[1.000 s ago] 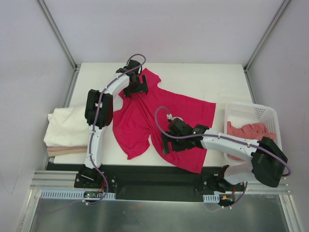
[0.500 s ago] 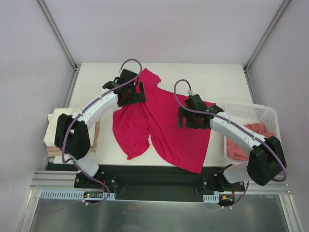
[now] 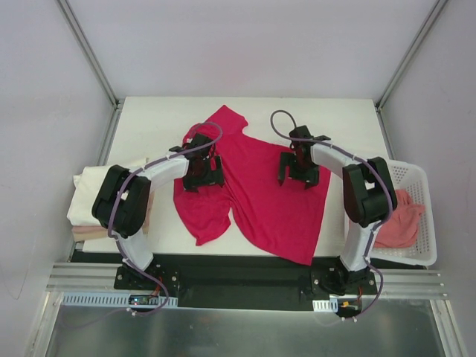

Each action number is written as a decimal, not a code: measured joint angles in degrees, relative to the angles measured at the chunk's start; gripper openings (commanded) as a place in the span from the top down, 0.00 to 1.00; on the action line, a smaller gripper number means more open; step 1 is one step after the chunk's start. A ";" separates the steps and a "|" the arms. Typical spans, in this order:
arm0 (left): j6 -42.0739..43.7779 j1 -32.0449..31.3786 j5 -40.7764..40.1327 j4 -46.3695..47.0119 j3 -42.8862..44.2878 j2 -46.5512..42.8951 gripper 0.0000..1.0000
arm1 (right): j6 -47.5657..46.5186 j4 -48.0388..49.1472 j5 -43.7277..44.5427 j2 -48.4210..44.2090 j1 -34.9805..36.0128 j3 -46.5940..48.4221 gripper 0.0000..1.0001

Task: Fold and stack the t-shirts
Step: Flatten out the tshirt

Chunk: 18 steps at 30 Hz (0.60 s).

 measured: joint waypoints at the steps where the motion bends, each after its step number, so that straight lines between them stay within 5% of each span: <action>1: 0.00 0.11 -0.02 0.39 -0.09 0.44 0.01 | -0.44 -0.48 -0.48 0.94 -1.03 1.46 0.03; 5: -0.11 1.38 0.07 1.14 0.04 2.10 0.01 | -2.62 -2.62 -3.30 5.51 -4.15 8.09 0.03; 18: 2.16 7.28 3.52 2.08 8.26 8.57 0.01 | -6.91 -16.22 -12.81 32.09 -11.85 52.50 0.03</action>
